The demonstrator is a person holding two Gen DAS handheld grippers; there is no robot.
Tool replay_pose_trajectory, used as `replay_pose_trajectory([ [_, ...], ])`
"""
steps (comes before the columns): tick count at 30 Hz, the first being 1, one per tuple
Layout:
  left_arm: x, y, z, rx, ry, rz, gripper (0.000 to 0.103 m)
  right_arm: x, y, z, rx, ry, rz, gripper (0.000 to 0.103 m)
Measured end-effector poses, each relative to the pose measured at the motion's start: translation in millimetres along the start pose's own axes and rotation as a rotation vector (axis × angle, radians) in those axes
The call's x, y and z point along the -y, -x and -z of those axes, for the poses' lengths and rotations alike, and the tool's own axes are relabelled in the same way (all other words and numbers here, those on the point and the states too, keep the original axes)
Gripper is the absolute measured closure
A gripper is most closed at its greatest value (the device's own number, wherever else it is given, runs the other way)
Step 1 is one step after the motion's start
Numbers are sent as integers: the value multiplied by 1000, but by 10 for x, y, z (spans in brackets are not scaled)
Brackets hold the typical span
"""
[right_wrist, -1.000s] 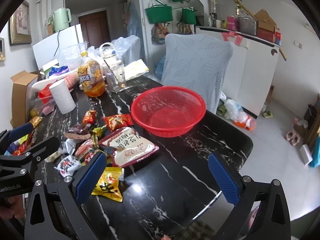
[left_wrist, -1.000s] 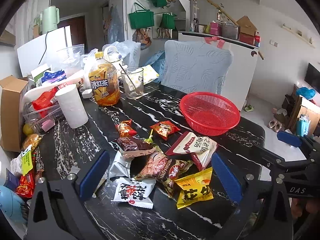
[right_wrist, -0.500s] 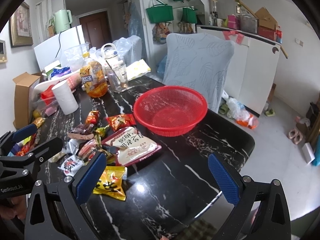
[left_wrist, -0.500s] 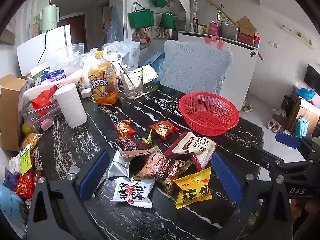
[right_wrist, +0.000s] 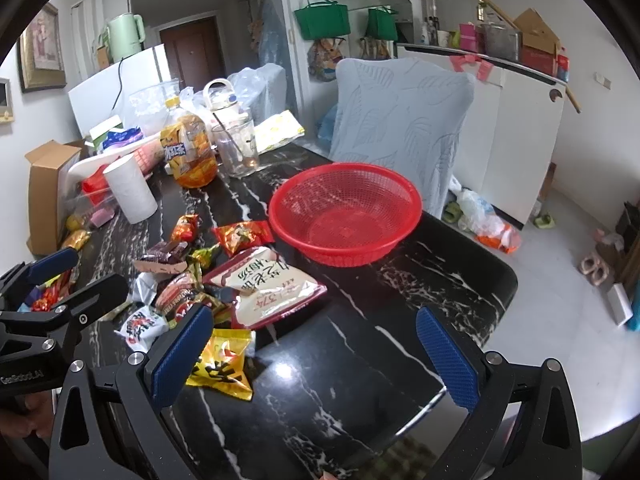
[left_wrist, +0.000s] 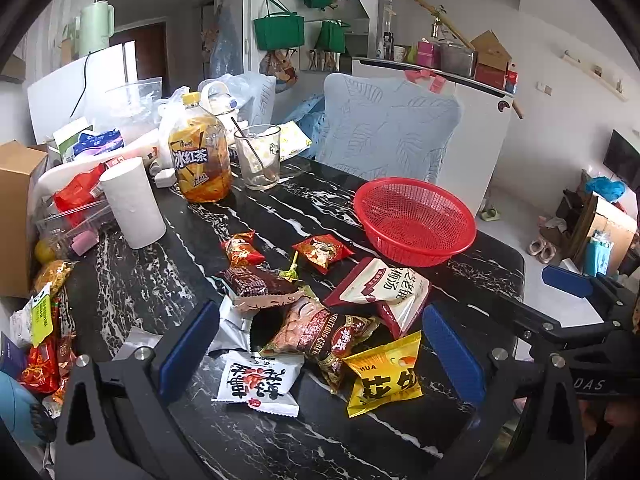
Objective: Organize snacks
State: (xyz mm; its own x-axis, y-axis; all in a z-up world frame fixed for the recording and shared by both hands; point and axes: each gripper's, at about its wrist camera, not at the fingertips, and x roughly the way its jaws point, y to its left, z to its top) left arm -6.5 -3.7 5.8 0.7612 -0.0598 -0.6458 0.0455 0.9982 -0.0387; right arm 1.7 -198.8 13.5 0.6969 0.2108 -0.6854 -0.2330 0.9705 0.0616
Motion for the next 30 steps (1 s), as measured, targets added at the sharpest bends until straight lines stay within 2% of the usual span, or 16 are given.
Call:
replay_pose_trajectory([
  [18, -109, -371, 91, -80, 19, 12, 0, -18, -380, 32, -73, 42, -39, 0],
  [30, -218, -705, 180, -155, 27, 55, 0, -83, -843, -25, -157, 80, -122, 0],
])
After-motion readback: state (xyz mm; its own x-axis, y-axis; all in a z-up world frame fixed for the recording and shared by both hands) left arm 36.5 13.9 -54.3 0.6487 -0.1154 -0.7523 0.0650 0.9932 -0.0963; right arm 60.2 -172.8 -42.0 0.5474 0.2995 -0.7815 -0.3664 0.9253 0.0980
